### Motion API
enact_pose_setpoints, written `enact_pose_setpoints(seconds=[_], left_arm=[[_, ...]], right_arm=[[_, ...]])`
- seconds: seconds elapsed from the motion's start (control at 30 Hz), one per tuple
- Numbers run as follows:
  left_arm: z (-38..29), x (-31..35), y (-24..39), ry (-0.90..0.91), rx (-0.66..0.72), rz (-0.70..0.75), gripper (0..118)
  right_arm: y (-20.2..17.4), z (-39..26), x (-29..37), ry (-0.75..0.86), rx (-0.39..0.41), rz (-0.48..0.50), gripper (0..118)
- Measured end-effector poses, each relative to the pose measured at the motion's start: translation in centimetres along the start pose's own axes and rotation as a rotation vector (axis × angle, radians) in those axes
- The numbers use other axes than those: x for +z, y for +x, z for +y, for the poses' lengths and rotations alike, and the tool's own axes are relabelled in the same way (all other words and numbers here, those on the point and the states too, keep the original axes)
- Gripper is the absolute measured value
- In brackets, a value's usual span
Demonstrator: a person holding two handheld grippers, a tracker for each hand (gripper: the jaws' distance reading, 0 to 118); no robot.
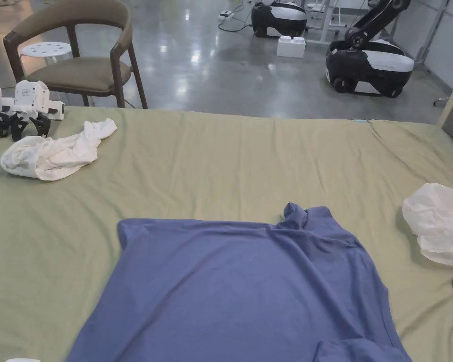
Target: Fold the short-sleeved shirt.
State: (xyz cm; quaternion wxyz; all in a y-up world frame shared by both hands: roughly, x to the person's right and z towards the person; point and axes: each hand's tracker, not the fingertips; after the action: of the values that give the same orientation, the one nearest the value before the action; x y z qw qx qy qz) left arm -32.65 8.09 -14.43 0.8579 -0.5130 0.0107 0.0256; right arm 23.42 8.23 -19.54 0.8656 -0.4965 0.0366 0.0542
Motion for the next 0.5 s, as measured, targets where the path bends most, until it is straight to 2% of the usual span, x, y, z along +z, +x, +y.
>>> enact_pose_setpoints(seconds=[0.2,0.27,0.5], left_arm=[[3.8,1.6,-0.5,0.190,0.018,-0.007,1],[5.7,1.3,-0.8,0.203,0.016,-0.012,1],[12.6,-2.3,-1.9,0.249,0.024,0.002,1]], right_arm=[[-0.1,5.4,2.1,0.095,0.003,0.006,8],[0.0,7.7,1.9,0.108,0.004,-0.002,8],[1.6,14.5,-3.5,0.129,-0.051,0.000,8]])
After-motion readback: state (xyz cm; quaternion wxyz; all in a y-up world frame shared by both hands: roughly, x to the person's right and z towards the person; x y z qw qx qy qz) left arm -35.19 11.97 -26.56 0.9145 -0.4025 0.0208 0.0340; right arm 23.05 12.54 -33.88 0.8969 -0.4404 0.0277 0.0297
